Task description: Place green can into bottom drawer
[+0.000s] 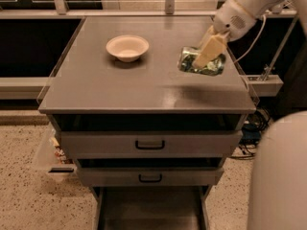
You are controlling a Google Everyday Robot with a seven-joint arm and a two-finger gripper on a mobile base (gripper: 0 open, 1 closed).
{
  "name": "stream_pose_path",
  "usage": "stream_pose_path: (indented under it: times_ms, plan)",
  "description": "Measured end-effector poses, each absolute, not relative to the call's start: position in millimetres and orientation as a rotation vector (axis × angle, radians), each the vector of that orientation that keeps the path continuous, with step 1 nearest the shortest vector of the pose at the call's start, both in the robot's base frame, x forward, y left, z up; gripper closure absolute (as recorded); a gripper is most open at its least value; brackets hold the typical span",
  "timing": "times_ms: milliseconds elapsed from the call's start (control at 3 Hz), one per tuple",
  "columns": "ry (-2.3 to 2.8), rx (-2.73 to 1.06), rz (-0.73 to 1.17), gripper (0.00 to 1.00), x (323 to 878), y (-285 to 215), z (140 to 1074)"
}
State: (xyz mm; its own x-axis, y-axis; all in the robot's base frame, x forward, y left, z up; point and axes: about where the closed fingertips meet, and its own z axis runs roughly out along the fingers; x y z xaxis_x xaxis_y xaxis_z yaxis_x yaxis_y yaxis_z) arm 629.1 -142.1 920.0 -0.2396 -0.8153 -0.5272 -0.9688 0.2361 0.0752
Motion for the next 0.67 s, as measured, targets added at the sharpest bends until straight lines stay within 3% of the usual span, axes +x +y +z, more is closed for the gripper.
stream_pose_path:
  times_ms: [667]
  plan:
    - [2.091, -1.458, 0.606, 1.00, 490, -163, 997]
